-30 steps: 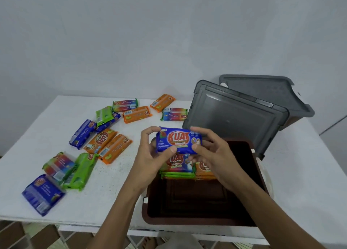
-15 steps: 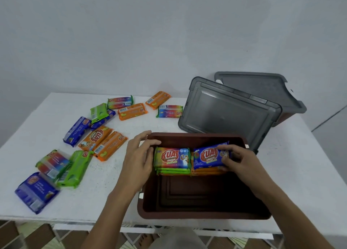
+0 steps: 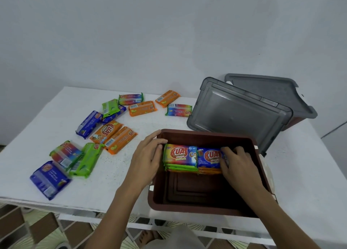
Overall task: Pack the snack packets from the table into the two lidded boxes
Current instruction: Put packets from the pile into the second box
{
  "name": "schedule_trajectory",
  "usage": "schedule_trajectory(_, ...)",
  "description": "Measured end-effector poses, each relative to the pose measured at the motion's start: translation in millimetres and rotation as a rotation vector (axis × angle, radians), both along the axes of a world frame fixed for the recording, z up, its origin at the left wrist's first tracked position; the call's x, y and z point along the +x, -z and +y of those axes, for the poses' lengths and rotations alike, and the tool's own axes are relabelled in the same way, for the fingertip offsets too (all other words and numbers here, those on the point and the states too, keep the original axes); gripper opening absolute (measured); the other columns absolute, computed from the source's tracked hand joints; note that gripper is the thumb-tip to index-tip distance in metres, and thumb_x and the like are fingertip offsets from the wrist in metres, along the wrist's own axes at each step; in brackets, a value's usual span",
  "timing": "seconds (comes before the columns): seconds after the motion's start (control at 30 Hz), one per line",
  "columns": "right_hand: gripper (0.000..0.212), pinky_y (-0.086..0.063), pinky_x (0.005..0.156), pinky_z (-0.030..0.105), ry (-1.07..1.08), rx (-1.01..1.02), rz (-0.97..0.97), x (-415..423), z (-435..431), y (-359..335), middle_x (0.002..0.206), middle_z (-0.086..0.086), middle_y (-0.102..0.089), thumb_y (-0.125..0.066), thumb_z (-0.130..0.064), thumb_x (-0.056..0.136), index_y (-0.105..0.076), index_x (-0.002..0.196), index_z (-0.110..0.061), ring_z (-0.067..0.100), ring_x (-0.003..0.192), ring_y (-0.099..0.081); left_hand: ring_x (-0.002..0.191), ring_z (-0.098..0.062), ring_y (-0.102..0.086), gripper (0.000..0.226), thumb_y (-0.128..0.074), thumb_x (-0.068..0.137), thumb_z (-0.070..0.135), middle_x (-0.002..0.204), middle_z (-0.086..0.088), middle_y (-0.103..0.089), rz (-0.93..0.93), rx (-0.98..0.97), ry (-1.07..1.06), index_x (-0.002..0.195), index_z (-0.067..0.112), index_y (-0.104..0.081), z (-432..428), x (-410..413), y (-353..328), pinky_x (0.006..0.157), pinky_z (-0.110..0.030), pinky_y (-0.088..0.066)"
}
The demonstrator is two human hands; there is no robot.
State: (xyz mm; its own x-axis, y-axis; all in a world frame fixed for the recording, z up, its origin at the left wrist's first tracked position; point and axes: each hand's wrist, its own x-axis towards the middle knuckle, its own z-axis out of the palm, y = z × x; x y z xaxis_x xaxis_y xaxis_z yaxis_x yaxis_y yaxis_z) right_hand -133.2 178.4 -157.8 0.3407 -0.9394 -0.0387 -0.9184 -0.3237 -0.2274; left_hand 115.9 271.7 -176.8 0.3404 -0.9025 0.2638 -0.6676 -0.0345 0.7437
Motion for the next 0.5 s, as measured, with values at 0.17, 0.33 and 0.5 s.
schedule_trajectory(0.17, 0.045, -0.044, 0.078, 0.023, -0.143, -0.082, -0.208, 41, 11, -20, 0.129, 0.002, -0.052, -0.059, -0.036, 0.094, -0.051, 0.137, -0.025, 0.016, 0.113, -0.050, 0.134, 0.001, -0.040, 0.031, -0.044, 0.103, 0.022, 0.145, 0.014, -0.047, 0.003, 0.003, 0.099, 0.130, 0.030, -0.058, 27, 25, 8, 0.105, -0.028, -0.042)
schedule_trajectory(0.33, 0.036, -0.048, 0.084, 0.028, -0.394, -0.164, -0.360, 121, 19, -39, 0.118, 0.005, -0.060, -0.062, -0.025, 0.092, -0.060, 0.127, -0.018, 0.021, 0.105, -0.056, 0.118, -0.013, -0.056, 0.024, -0.056, 0.097, 0.017, 0.126, 0.005, -0.062, -0.080, 0.055, -0.108, 0.119, 0.022, -0.065, 61, 81, 12, 0.096, -0.031, -0.045)
schedule_trajectory(0.5, 0.041, -0.048, 0.088, 0.034, -0.633, -0.022, -0.296, 212, 18, -36, 0.121, 0.006, -0.058, -0.054, -0.029, 0.097, -0.052, 0.137, -0.022, 0.024, 0.109, -0.055, 0.113, -0.028, -0.057, 0.028, -0.064, 0.091, 0.012, 0.122, -0.008, -0.063, -0.165, 0.185, -0.320, 0.118, 0.012, -0.066, 91, 153, 16, 0.096, -0.044, -0.045)
